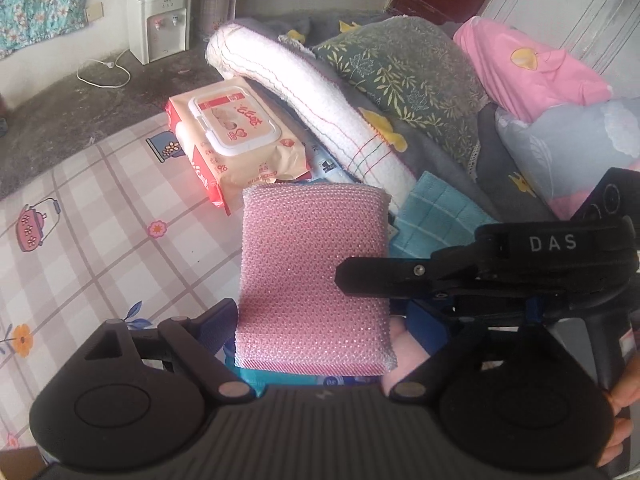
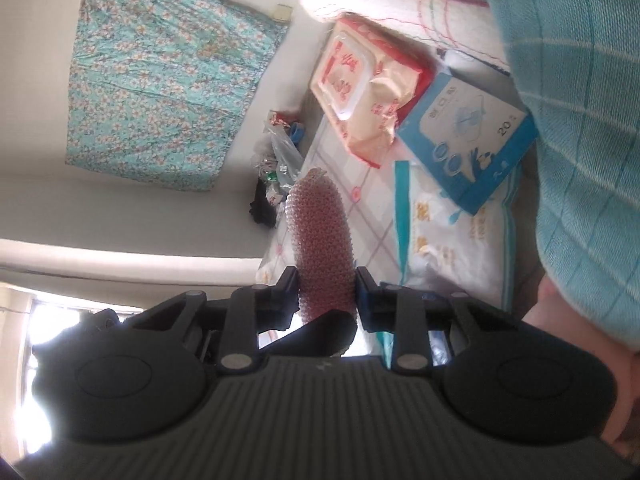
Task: Organize soft objects
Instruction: 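Carry the pink sponge into the cardboard box and open the left gripper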
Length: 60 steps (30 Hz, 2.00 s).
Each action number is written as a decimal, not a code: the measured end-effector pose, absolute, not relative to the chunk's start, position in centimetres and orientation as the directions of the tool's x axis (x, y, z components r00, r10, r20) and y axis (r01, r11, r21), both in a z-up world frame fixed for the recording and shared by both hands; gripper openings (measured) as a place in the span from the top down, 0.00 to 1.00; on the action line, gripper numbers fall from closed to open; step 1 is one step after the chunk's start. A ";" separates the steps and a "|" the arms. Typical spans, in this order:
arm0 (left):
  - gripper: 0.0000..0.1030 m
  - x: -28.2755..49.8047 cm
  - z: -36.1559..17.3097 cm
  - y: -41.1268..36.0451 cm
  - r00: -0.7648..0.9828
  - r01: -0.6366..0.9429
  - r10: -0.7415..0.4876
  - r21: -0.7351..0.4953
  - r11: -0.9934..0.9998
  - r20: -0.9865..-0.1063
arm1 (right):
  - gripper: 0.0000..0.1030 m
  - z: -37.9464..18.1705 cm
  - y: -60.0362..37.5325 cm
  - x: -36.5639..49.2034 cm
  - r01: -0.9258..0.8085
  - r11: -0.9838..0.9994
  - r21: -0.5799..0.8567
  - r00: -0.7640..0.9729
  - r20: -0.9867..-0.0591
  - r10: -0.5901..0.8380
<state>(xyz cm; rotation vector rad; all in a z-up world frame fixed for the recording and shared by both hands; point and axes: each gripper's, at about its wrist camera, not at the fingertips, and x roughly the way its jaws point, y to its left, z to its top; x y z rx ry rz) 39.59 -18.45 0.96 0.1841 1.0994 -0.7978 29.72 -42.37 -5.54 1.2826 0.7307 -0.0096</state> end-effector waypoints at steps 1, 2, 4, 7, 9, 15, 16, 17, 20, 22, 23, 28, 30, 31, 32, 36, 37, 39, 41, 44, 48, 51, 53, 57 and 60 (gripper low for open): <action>0.11 38.6 2.2 -17.7 0.230 0.654 -0.490 -0.239 0.718 -0.841 | 0.72 -4.4 -41.6 29.3 0.373 0.331 0.867 0.782 -0.486 0.390; 0.11 37.5 3.5 -16.8 0.247 0.649 -0.491 -0.234 0.724 -0.836 | 0.72 -3.3 -40.8 28.9 0.349 0.343 0.872 0.785 -0.472 0.401; 0.11 35.5 5.8 -14.9 0.280 0.635 -0.495 -0.228 0.738 -0.823 | 0.72 -0.6 -38.9 27.6 0.295 0.373 0.880 0.785 -0.446 0.430; 0.11 32.3 9.0 -11.5 0.336 0.592 -0.477 -0.212 0.778 -0.812 | 0.72 2.7 -35.3 26.0 0.214 0.404 0.889 0.772 -0.407 0.488; 0.11 30.2 10.6 -8.7 0.373 0.543 -0.453 -0.205 0.814 -0.810 | 0.72 4.5 -32.3 25.6 0.158 0.419 0.894 0.750 -0.385 0.538; 0.11 25.9 12.4 0.9 0.463 0.368 -0.367 -0.202 0.908 -0.807 | 0.72 6.7 -22.2 27.0 0.074 0.429 0.900 0.626 -0.377 0.683; 0.11 25.4 12.2 2.5 0.473 0.338 -0.354 -0.205 0.919 -0.807 | 0.72 6.7 -20.3 27.3 0.066 0.436 0.898 0.601 -0.384 0.701; 0.11 25.1 11.9 4.0 0.477 0.308 -0.342 -0.211 0.928 -0.809 | 0.72 6.5 -18.6 27.9 0.064 0.442 0.895 0.576 -0.395 0.716; 0.11 25.1 9.9 8.3 0.476 0.219 -0.310 -0.230 0.948 -0.823 | 0.72 5.0 -13.8 29.6 0.081 0.464 0.882 0.500 -0.439 0.746; 0.11 25.5 7.7 10.9 0.453 0.156 -0.294 -0.250 0.956 -0.842 | 0.72 3.2 -11.3 30.8 0.113 0.482 0.869 0.451 -0.477 0.754; 0.11 26.0 6.4 11.9 0.431 0.129 -0.290 -0.260 0.957 -0.855 | 0.72 2.0 -10.1 31.4 0.135 0.492 0.860 0.426 -0.499 0.755; 0.13 28.1 1.2 15.6 0.359 0.051 -0.293 -0.295 0.954 -0.886 | 0.70 -2.3 -6.4 34.0 0.156 0.585 0.796 0.376 -0.596 0.710; 0.13 29.2 -0.7 16.2 0.338 0.032 -0.287 -0.294 0.955 -0.896 | 0.69 -3.1 -5.6 35.1 0.138 0.636 0.759 0.386 -0.633 0.671; 0.13 29.7 -1.8 16.5 0.325 0.023 -0.279 -0.287 0.958 -0.904 | 0.70 -3.6 -5.4 35.7 0.139 0.653 0.745 0.384 -0.648 0.658; 0.13 30.2 -2.7 16.5 0.312 0.015 -0.268 -0.278 0.961 -0.911 | 0.70 -3.9 -5.1 36.2 0.123 0.655 0.745 0.384 -0.645 0.661; 0.17 31.3 -6.1 16.8 0.246 -0.019 -0.269 -0.282 0.959 -0.931 | 0.63 -3.1 -4.6 36.6 0.086 0.701 0.708 0.412 -0.666 0.622; 0.17 31.4 -6.5 16.8 0.240 -0.019 -0.271 -0.284 0.959 -0.932 | 0.61 -2.8 -4.7 36.8 0.073 0.707 0.703 0.421 -0.665 0.617; 0.17 31.4 -6.8 16.6 0.240 -0.010 -0.271 -0.282 0.959 -0.932 | 0.61 -1.7 -5.3 36.3 0.054 0.709 0.703 0.439 -0.654 0.616; 0.18 31.3 -6.8 16.4 0.247 0.003 -0.270 -0.278 0.961 -0.931 | 0.61 -0.7 -6.2 35.6 0.036 0.702 0.711 0.462 -0.635 0.619; 0.27 31.2 -6.6 15.8 0.258 0.028 -0.260 -0.261 0.965 -0.931 | 0.60 0.7 -8.0 34.3 0.023 0.691 0.723 0.504 -0.605 0.617; 0.36 31.4 -6.6 15.0 0.251 0.046 -0.191 -0.185 0.982 -0.949 | 0.60 1.4 -10.6 32.0 0.028 0.669 0.743 0.540 -0.575 0.615; 0.30 31.2 -6.2 15.3 0.263 0.036 -0.155 -0.150 0.988 -0.952 | 0.59 1.5 -12.3 30.2 0.030 0.668 0.744 0.563 -0.564 0.604; 0.20 30.8 -5.6 16.0 0.282 0.014 -0.138 -0.139 0.990 -0.949 | 0.58 1.4 -13.3 29.1 0.037 0.665 0.746 0.572 -0.561 0.598; 0.14 29.9 -4.7 17.2 0.283 0.003 -0.147 -0.152 0.988 -0.948 | 0.57 0.7 -14.9 27.2 0.053 0.647 0.761 0.579 -0.551 0.601; 0.13 29.4 -5.5 17.3 0.230 -0.001 -0.164 -0.168 0.986 -0.959 | 0.57 0.1 -15.4 26.0 0.056 0.631 0.773 0.585 -0.538 0.607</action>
